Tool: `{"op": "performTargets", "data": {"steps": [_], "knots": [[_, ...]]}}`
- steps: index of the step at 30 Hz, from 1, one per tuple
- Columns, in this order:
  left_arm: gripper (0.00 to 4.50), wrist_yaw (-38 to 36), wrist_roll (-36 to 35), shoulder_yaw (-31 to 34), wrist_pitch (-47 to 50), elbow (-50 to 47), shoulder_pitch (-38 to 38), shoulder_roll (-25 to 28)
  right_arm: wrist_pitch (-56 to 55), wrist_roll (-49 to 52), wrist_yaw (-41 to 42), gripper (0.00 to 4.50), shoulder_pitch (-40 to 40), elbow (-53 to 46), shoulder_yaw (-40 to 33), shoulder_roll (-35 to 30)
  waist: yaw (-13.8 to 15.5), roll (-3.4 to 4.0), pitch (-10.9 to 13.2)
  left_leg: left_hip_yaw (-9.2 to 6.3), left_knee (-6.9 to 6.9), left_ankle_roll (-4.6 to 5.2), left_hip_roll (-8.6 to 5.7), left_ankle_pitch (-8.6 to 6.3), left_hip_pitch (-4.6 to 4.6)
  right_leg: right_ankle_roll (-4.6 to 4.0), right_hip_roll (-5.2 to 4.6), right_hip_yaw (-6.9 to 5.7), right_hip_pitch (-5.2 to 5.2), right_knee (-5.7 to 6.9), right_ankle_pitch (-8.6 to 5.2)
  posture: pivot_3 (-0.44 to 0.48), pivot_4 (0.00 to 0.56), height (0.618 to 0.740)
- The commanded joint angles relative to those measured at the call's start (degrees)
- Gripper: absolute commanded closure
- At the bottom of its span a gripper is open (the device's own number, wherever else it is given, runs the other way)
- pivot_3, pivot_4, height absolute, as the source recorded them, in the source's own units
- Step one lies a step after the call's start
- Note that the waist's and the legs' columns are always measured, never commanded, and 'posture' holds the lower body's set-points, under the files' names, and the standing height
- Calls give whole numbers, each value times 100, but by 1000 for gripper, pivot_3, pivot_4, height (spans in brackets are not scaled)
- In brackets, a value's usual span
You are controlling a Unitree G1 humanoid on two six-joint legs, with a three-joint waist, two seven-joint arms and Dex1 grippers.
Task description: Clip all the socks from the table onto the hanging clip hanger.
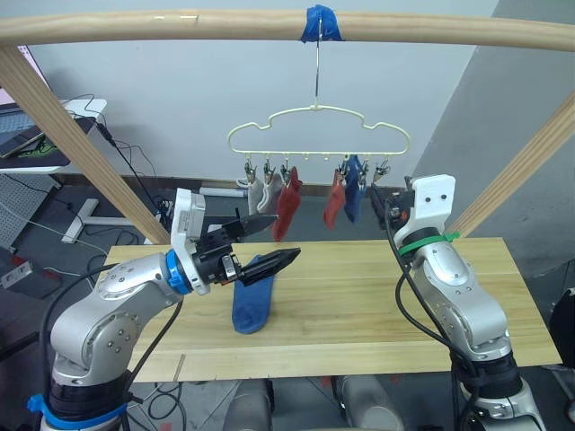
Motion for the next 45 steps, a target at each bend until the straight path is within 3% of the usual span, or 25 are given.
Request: {"op": "performTargets", "data": {"steps": [1, 4, 7, 45], "knots": [[0, -48, -146, 131, -241, -374, 130, 75, -305, -238, 129, 1164, -168, 7, -91, 163, 3, 1, 0, 0, -2, 0, 0, 0, 0, 0, 0, 0, -1, 1, 0, -102, 207, 740], [0, -160, -21, 131, -504, -400, 138, 125, -410, -352, 161, 1164, -261, 207, -164, 348, 31, 1, 0, -1, -2, 0, 0, 0, 1, -1, 0, -1, -1, 3, 0, -92, 205, 740], [0, -79, 124, 74, -682, -338, 136, 135, -397, -467, 163, 2028, -268, 288, -255, 472, 65, 1, 0, -2, 3, 0, 0, 0, 2, -5, 0, -2, 3, 2, 1, -82, 202, 740], [0, -21, 315, -285, -975, -303, 195, 175, -587, -1130, 204, 2028, -669, 1082, -684, 1028, 96, 1, 0, -5, 1, 0, -1, 0, 2, -8, -1, -6, 2, 4, 3, -73, 187, 740]]}}
